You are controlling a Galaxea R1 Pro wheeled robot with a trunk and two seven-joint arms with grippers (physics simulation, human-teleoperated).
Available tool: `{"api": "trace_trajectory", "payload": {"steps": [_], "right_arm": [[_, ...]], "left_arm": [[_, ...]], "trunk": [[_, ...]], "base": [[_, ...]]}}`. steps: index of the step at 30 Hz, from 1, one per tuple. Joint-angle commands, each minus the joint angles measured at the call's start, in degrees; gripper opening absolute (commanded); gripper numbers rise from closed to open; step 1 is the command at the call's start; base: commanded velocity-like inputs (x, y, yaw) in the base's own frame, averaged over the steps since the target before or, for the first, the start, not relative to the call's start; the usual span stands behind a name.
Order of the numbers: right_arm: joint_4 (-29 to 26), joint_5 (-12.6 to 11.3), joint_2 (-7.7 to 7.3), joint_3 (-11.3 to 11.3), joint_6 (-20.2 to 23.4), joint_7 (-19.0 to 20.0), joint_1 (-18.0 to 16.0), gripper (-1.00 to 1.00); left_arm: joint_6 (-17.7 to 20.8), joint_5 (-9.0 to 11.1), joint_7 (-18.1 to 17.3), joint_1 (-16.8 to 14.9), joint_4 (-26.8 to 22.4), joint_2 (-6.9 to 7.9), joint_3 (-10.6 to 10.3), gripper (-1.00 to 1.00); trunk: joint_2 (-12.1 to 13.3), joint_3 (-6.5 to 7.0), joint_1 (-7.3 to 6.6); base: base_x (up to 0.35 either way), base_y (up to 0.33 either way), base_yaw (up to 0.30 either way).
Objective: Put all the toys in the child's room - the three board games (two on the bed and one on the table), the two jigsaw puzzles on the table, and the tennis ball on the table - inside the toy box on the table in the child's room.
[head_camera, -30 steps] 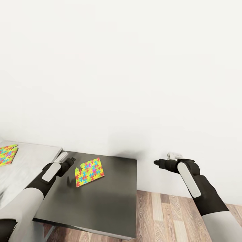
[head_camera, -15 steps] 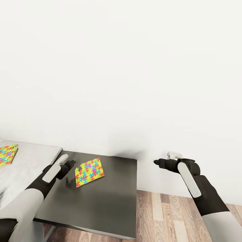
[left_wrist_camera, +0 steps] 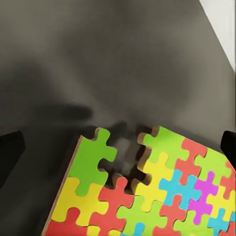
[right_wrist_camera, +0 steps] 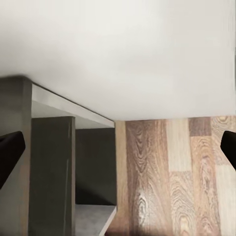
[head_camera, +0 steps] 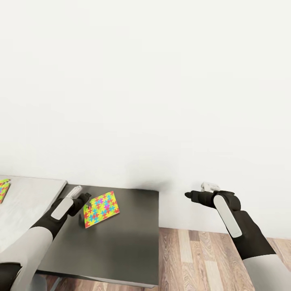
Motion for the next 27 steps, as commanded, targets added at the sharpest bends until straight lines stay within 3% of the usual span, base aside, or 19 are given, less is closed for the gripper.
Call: {"api": "trace_trajectory", "payload": {"steps": [1,27], "right_arm": [[-0.05,-0.57,-0.05,0.13,0.11,-0.6,-0.06,1.0],[-0.06,-0.56,0.03,0.16,0.1,-0.67,-0.06,1.0]], "left_arm": [[0.02,0.53,0.5,-0.03,-0.12,0.09,-0.44,1.0],[-0.04,0.54,0.5,-0.03,-0.1,0.08,-0.36,1.0]], "trunk": [[-0.11,-0.11,0.03],[-0.11,-0.11,0.03]], "base": [[0.0,0.0,-0.055],[0.0,0.0,-0.01]]}}
